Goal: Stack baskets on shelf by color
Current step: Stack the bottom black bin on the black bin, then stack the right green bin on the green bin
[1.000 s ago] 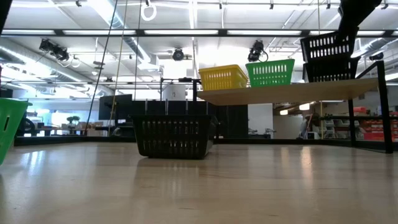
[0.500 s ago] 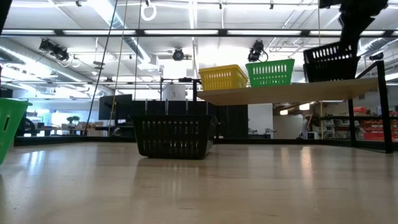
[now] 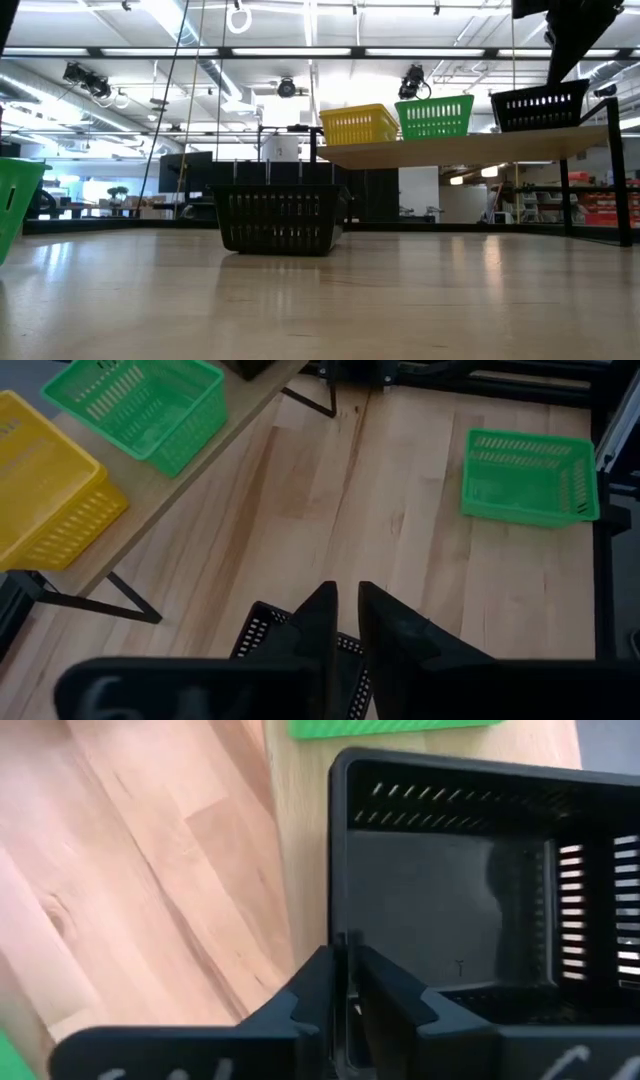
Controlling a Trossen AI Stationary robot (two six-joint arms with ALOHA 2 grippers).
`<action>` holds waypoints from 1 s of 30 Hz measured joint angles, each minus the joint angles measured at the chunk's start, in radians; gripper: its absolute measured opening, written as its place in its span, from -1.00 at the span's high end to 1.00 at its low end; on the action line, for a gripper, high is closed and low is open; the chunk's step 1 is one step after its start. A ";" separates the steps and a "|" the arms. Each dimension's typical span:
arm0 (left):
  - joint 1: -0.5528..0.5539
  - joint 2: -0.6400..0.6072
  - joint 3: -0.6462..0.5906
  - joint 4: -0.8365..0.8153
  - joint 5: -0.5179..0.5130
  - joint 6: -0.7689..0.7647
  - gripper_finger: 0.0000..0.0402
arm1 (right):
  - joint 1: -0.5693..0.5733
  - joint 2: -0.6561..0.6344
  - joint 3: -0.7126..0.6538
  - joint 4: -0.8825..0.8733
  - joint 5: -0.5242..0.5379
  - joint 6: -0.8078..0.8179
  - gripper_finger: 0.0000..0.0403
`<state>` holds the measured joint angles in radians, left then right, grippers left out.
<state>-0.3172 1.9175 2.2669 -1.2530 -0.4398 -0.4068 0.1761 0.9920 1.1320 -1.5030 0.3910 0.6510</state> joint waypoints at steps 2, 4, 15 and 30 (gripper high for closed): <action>0.000 0.000 0.000 0.000 0.000 0.000 0.76 | 0.000 0.000 0.000 0.001 -0.004 0.000 0.67; 0.000 0.000 0.000 0.000 0.000 0.000 0.76 | 0.000 0.000 0.000 -0.002 -0.011 -0.011 0.62; 0.000 0.000 0.000 0.000 0.000 0.001 0.78 | 0.000 -0.016 0.037 -0.065 -0.093 -0.080 0.49; 0.002 0.000 0.000 0.000 -0.001 0.001 0.79 | 0.020 -0.035 0.099 -0.069 -0.124 -0.007 0.50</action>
<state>-0.3153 1.9175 2.2669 -1.2529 -0.4404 -0.4061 0.1957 0.9572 1.2314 -1.5719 0.2671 0.6437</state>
